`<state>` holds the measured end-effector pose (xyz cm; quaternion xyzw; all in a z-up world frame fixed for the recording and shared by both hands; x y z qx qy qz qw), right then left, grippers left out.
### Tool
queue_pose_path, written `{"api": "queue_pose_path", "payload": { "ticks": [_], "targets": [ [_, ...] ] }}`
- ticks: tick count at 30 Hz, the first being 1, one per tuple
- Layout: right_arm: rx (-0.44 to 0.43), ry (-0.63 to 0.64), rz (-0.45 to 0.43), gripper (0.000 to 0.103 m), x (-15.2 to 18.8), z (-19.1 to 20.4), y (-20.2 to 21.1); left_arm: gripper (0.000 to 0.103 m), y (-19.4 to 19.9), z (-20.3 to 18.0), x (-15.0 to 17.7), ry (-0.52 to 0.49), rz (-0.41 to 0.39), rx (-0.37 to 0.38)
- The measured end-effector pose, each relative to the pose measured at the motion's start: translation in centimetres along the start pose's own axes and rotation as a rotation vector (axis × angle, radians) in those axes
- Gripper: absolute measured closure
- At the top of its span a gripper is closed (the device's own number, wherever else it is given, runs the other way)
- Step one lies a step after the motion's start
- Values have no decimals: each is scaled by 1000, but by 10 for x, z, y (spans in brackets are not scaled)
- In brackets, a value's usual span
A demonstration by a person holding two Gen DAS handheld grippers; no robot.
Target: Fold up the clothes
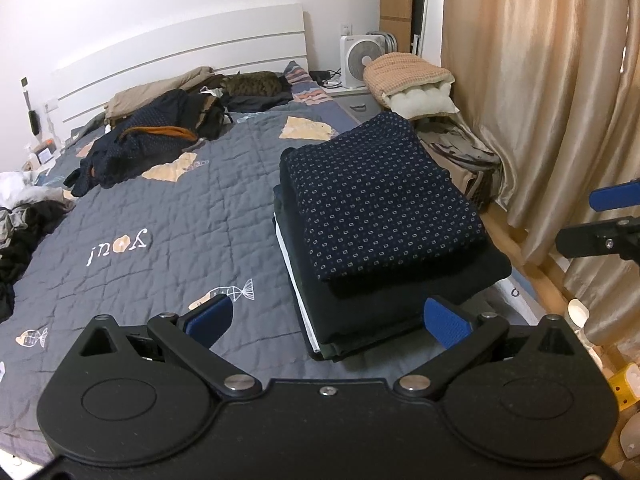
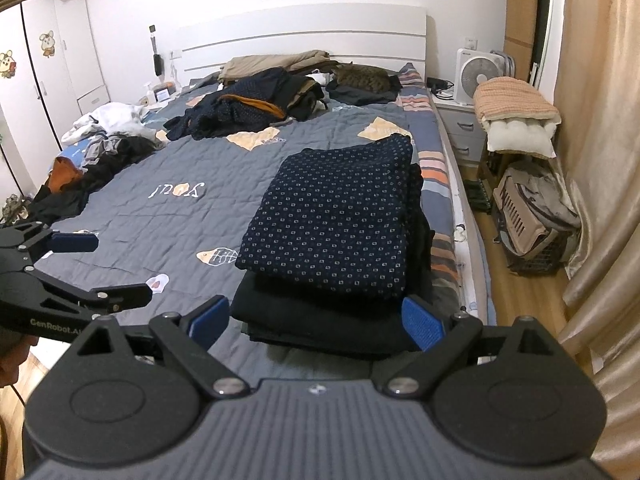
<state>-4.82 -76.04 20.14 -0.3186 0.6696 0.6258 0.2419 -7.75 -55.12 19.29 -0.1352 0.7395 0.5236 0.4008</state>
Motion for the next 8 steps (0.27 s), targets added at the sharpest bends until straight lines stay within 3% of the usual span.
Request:
{"api": "queue_pose_path", "payload": {
  "ticks": [8],
  "targets": [
    [1, -5, -3, 10, 1, 0, 2, 0, 3, -3, -1, -20, -20, 2]
  ]
}}
Point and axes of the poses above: each gripper's, at about its wrist camera, not at the fingertips, and y roughly against the way its jaws point, z to its left, x to its underside, the point moved 3 cm from there along -y, roughly the way its jaws point, and after that the axes turned 15 degrees about x, right-handed, at the moved point
